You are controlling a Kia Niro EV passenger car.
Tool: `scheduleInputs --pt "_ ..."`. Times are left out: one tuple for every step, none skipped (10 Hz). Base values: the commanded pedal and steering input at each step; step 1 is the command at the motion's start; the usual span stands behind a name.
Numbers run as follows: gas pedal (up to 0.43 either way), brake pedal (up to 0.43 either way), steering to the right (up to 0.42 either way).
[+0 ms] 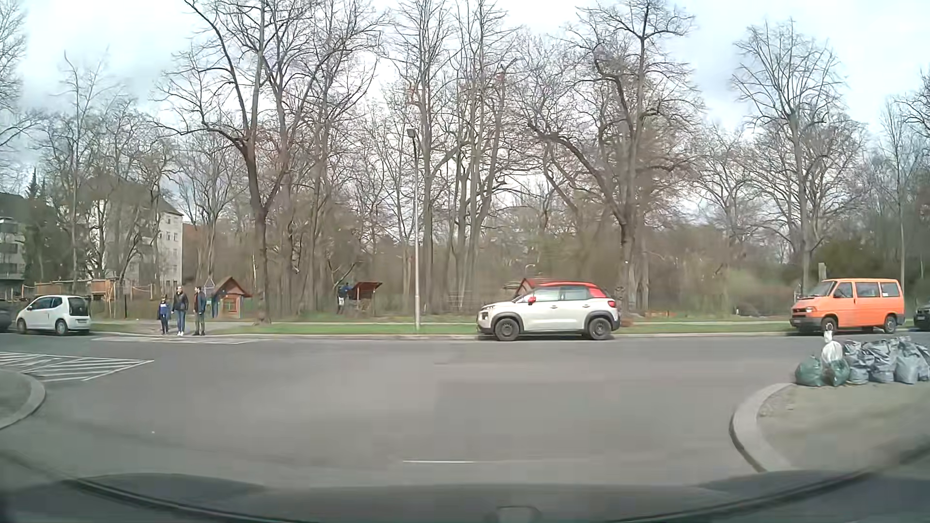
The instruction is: Follow the waypoints while adhering to traffic rules and regulations
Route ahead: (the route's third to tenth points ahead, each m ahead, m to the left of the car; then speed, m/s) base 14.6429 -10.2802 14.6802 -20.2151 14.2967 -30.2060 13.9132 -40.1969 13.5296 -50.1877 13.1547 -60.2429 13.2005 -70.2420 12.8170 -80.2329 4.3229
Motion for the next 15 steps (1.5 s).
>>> scheduleInputs --pt "0.000 0.195 0.005" --pt "0.000 0.183 0.005" --pt "0.000 0.177 0.005" --pt "0.000 0.183 0.006" --pt "0.000 0.207 0.012" --pt "0.000 0.207 0.023" --pt "0.000 0.213 0.038" --pt "0.000 0.213 0.055" --pt "0.000 0.201 0.078" --pt "0.000 0.195 0.104" --pt "0.000 0.213 0.133" --pt "0.000 0.226 0.171" --pt "0.000 0.262 0.199" --pt "0.000 0.268 0.235" --pt "0.000 0.244 0.268"
